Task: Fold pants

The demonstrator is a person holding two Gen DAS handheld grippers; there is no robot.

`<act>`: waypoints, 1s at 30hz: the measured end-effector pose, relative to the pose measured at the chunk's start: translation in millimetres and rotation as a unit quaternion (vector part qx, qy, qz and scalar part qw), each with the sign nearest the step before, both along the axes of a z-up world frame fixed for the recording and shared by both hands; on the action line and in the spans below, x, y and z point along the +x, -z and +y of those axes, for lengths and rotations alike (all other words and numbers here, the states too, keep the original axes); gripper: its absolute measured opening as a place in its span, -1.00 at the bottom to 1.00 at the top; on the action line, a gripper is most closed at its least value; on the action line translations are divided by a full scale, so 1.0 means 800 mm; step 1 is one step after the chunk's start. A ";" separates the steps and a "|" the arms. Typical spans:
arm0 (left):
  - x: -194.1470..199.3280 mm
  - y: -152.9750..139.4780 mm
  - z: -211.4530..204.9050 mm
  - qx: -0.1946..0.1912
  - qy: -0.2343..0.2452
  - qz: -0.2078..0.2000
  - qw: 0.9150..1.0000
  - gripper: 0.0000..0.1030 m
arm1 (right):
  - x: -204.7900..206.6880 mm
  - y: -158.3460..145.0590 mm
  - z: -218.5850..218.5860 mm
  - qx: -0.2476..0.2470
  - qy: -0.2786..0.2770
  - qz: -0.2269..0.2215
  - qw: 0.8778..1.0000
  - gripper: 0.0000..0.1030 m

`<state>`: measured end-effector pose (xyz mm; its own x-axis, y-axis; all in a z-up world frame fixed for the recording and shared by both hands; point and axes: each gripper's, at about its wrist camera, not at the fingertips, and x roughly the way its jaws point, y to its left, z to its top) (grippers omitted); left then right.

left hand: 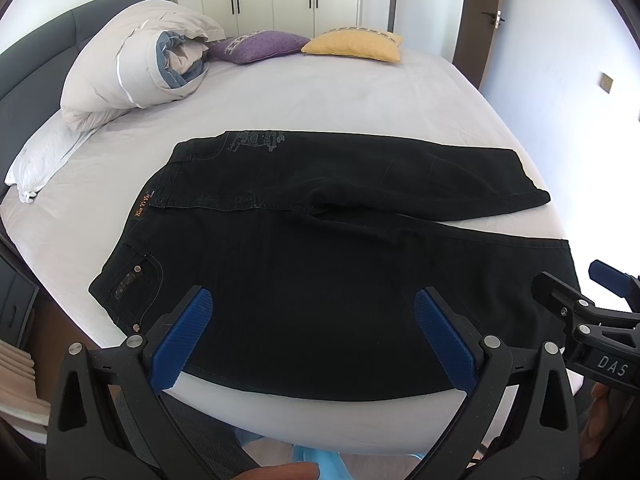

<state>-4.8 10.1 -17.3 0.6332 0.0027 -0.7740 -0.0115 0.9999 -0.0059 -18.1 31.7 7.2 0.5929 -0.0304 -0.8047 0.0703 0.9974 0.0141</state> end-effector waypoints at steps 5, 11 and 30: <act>-0.001 0.002 0.001 -0.001 -0.001 0.001 1.000 1.00 | 0.000 0.000 0.000 0.000 0.000 0.001 1.000 1.00; -0.001 0.004 0.003 -0.007 -0.001 0.004 1.000 1.00 | -0.003 0.005 0.007 0.000 -0.001 0.002 1.000 1.00; 0.023 0.016 0.020 -0.049 -0.001 0.011 0.999 1.00 | 0.011 0.020 0.014 -0.003 -0.010 0.017 1.000 1.00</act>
<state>14.0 26.4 -30.1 0.6162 -0.0723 -0.7842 -0.0147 0.9945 -0.1033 -9.3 42.6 -8.4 0.5656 -0.0242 -0.8244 0.0506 0.9987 0.0055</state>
